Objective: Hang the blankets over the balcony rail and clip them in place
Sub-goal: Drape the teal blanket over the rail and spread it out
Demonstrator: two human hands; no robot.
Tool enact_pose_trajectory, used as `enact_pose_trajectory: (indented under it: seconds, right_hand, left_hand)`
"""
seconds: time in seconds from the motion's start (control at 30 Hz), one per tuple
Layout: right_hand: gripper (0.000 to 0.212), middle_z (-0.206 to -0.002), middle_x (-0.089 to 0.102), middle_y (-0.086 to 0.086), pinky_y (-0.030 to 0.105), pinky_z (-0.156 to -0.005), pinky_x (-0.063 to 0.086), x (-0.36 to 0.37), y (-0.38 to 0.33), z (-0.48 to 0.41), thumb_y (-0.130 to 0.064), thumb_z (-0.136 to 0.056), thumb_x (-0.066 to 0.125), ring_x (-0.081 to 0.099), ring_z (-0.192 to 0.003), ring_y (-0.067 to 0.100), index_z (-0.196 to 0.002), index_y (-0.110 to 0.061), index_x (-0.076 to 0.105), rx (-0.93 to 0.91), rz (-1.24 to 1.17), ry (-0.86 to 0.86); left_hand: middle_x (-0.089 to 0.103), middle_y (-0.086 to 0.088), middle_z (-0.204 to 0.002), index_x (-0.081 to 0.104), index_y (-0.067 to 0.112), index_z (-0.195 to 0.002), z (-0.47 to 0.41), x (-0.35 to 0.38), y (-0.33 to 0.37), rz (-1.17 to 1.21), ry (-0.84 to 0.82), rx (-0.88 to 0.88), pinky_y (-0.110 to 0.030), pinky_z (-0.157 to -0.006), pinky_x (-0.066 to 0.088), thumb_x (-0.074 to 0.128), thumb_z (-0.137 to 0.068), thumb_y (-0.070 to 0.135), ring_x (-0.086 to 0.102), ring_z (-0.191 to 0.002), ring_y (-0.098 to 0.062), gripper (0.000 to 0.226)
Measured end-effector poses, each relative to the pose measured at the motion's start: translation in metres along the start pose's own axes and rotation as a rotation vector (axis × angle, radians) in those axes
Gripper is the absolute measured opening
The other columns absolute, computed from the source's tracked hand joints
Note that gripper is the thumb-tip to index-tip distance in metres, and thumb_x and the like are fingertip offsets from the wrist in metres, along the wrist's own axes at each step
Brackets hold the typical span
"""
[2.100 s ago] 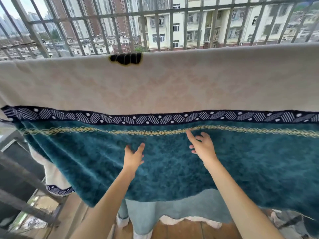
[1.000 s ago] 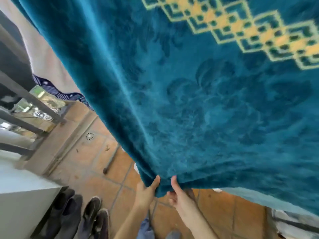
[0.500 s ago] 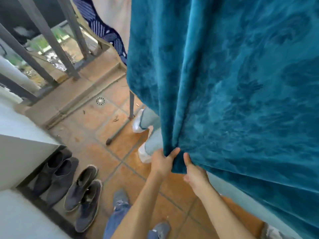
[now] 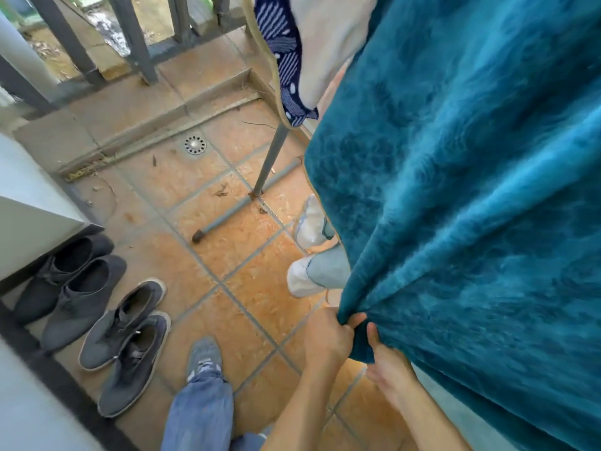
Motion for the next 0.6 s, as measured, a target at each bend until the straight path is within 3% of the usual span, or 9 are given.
enact_pose_trajectory:
  seconds: [0.07, 0.1, 0.17, 0.2, 0.27, 0.37, 0.43, 0.5, 0.6]
  right_hand:
    - [0.066, -0.101, 0.068, -0.002, 0.034, -0.077, 0.053, -0.001, -0.007, 0.003, -0.061, -0.071, 0.068, 0.065, -0.089, 0.015, -0.117, -0.014, 0.063, -0.072, -0.159, -0.016]
    - [0.063, -0.088, 0.064, -0.008, 0.027, -0.060, 0.050, 0.001, -0.014, 0.008, -0.057, -0.067, 0.074, 0.061, -0.070, 0.008, -0.115, -0.018, 0.063, -0.107, -0.254, -0.039]
    - [0.051, -0.071, 0.046, -0.010, 0.019, -0.038, 0.025, 0.007, -0.023, 0.022, -0.049, -0.066, 0.078, 0.034, -0.046, 0.004, -0.108, -0.024, 0.063, -0.108, -0.430, -0.068]
    - [0.042, -0.073, 0.046, -0.008, 0.017, -0.035, 0.023, 0.013, -0.021, 0.029, -0.045, -0.071, 0.075, 0.032, -0.048, 0.006, -0.105, -0.024, 0.063, -0.068, -0.479, -0.086]
    - [0.036, -0.076, 0.052, 0.002, 0.018, -0.033, 0.035, 0.036, -0.014, 0.046, -0.044, -0.070, 0.070, 0.044, -0.055, 0.012, -0.097, -0.021, 0.063, 0.059, -0.458, -0.136]
    - [0.036, -0.065, 0.060, 0.013, 0.019, -0.034, 0.036, 0.079, -0.029, 0.080, -0.033, -0.049, 0.078, 0.051, -0.044, 0.019, -0.077, -0.011, 0.072, 0.058, -0.278, -0.318]
    - [0.037, -0.075, 0.069, 0.017, 0.018, -0.036, 0.033, 0.103, -0.062, 0.102, -0.022, -0.052, 0.080, 0.052, -0.044, 0.019, -0.084, -0.003, 0.075, 0.049, -0.257, -0.410]
    - [0.034, -0.094, 0.074, 0.012, 0.022, -0.042, 0.037, 0.115, -0.112, 0.119, -0.015, -0.071, 0.076, 0.059, -0.056, 0.018, -0.103, -0.004, 0.070, -0.017, -0.301, -0.486]
    - [0.043, -0.110, 0.068, 0.000, 0.025, -0.054, 0.043, 0.124, -0.193, 0.139, -0.019, -0.083, 0.073, 0.063, -0.077, 0.017, -0.123, -0.008, 0.060, -0.127, -0.399, -0.590]
  left_hand:
    - [0.054, 0.009, -0.059, 0.049, 0.027, -0.059, 0.007, 0.005, 0.005, 0.100, -0.063, -0.010, -0.027, -0.052, 0.037, 0.065, -0.087, 0.048, 0.055, -0.064, -0.020, 0.039]
    - [0.058, 0.009, -0.064, 0.054, 0.028, -0.064, 0.009, 0.005, 0.013, 0.180, -0.089, 0.034, -0.026, -0.056, 0.041, 0.067, -0.085, 0.047, 0.059, -0.068, -0.019, 0.031]
    - [0.069, 0.008, -0.088, 0.063, 0.028, -0.087, 0.013, -0.010, 0.035, 0.362, -0.147, 0.096, -0.025, -0.073, 0.051, 0.075, -0.075, 0.045, 0.065, -0.086, -0.011, 0.024]
    - [0.070, 0.008, -0.101, 0.062, 0.025, -0.100, 0.011, -0.021, 0.046, 0.455, -0.179, 0.083, -0.027, -0.083, 0.052, 0.079, -0.068, 0.046, 0.065, -0.096, -0.006, 0.041]
    - [0.067, 0.011, -0.112, 0.055, 0.025, -0.116, 0.002, -0.052, 0.076, 0.629, -0.205, 0.026, -0.031, -0.095, 0.049, 0.080, -0.056, 0.049, 0.061, -0.107, -0.004, 0.070]
    - [0.054, 0.012, -0.129, 0.040, 0.022, -0.135, -0.012, -0.120, 0.140, 0.757, -0.047, 0.107, -0.019, -0.084, 0.044, 0.077, -0.076, 0.039, 0.054, -0.111, -0.004, 0.071]
    - [0.040, 0.013, -0.140, 0.024, 0.023, -0.148, -0.013, -0.169, 0.190, 0.749, 0.089, 0.251, -0.003, -0.070, 0.042, 0.073, -0.085, 0.029, 0.047, -0.116, -0.002, 0.080]
    - [0.039, 0.021, -0.138, 0.023, 0.025, -0.148, -0.007, -0.216, 0.234, 0.717, 0.233, 0.442, 0.003, -0.070, 0.042, 0.079, -0.080, 0.028, 0.045, -0.119, 0.006, 0.088]
    - [0.066, 0.022, -0.106, 0.059, 0.033, -0.113, -0.001, -0.264, 0.273, 0.602, 0.372, 0.578, -0.014, -0.078, 0.053, 0.083, -0.076, 0.028, 0.062, -0.095, 0.012, 0.044]
Point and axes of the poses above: each hand's wrist, its own z-axis away from the middle knuckle, its own x-axis out of the palm, y = z × x, the point moved 9 cm from there along -z, towards the middle knuckle
